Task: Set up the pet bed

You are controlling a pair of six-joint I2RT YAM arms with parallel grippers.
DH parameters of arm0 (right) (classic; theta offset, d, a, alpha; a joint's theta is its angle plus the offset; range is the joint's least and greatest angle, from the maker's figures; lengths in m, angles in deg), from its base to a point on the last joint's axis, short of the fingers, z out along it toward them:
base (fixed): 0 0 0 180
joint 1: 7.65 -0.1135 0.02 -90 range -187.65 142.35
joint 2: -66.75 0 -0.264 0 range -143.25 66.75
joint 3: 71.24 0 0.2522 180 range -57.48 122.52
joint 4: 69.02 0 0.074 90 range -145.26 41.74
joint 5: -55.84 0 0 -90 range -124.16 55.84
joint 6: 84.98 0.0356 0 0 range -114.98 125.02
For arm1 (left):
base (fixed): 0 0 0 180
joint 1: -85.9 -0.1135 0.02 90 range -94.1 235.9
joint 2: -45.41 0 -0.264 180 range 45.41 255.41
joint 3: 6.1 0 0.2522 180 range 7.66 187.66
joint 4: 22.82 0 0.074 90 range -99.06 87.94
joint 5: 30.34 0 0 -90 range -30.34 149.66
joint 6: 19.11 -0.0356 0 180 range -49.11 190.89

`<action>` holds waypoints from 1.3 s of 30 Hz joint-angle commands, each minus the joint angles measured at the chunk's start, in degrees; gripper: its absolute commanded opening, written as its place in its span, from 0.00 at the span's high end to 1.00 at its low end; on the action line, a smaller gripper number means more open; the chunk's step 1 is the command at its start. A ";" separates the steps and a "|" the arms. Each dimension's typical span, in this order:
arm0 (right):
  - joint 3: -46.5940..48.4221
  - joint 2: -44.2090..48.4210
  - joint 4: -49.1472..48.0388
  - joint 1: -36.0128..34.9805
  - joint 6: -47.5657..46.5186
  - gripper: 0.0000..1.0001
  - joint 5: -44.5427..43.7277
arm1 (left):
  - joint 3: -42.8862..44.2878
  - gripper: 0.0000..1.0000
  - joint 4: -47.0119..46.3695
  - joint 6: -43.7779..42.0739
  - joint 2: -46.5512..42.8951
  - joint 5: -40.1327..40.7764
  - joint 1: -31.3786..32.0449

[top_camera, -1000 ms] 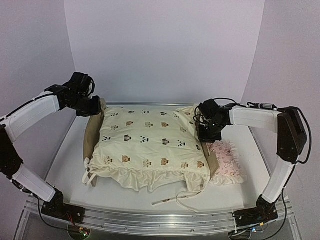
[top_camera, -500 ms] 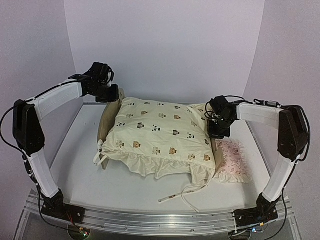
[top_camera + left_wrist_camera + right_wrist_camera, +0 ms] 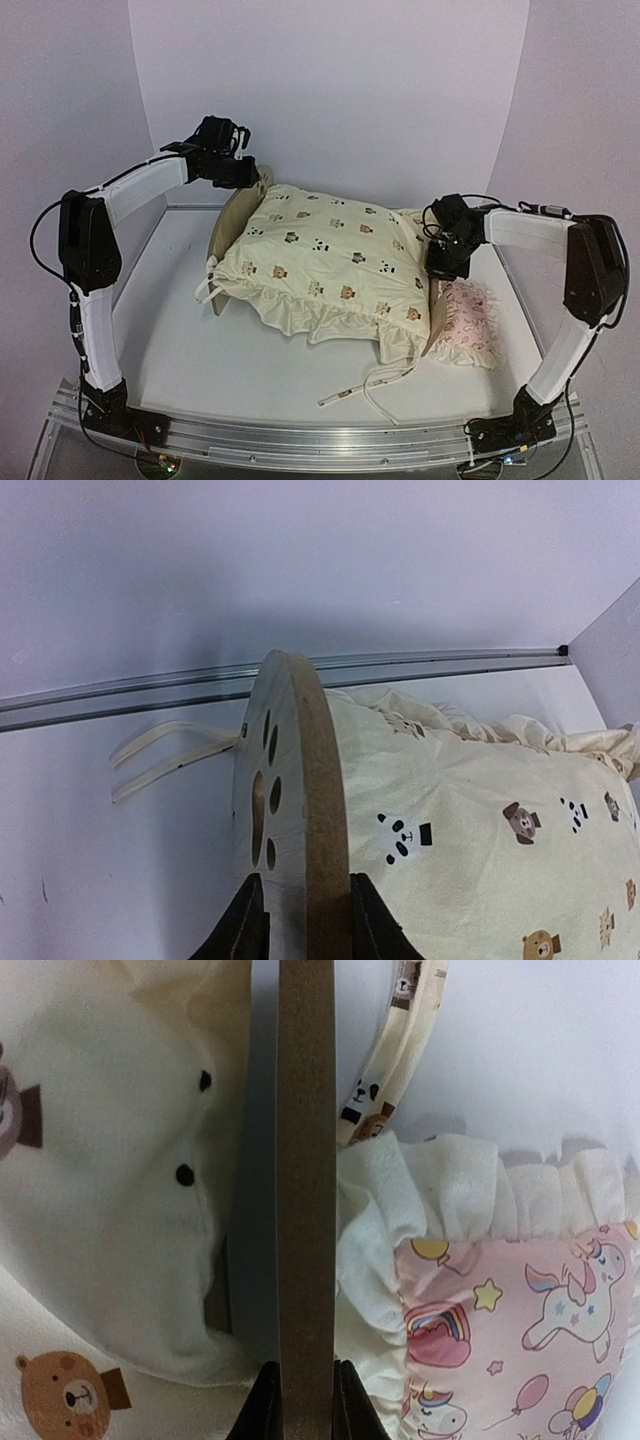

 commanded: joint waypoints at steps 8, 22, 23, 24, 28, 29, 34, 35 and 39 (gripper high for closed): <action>8.71 7.58 11.06 -0.11 -4.78 0.19 -1.66 | -4.73 0.21 0.90 -1.16 -5.18 4.64 -0.21; 30.17 3.85 16.23 -12.11 -15.58 0.09 2.68 | -23.71 0.00 7.97 7.16 -29.93 13.99 -0.21; 32.58 2.47 16.24 -14.44 -16.30 0.09 2.62 | -25.07 0.00 8.74 8.10 -32.01 15.11 -0.21; 34.78 0.71 16.21 -16.38 -16.69 0.09 3.10 | -26.41 0.00 9.78 9.12 -33.89 15.73 -0.18; 43.34 -6.87 15.30 -24.13 -19.88 0.12 5.38 | -33.02 0.01 11.95 11.61 -41.47 16.45 -0.10; 45.30 -8.78 14.85 -26.33 -21.34 0.13 5.10 | -34.65 0.01 12.49 12.16 -43.19 16.65 -0.05; 51.49 -16.74 9.42 -34.24 -26.10 0.14 4.25 | -43.06 0.02 12.81 13.73 -50.47 13.53 0.06; 53.64 -18.79 8.97 -35.55 -27.04 0.14 4.06 | -44.28 0.03 12.83 13.85 -51.83 13.37 0.06; 60.49 -25.34 7.22 -37.82 -28.48 0.15 2.96 | -49.36 0.03 13.22 13.62 -54.77 14.15 0.08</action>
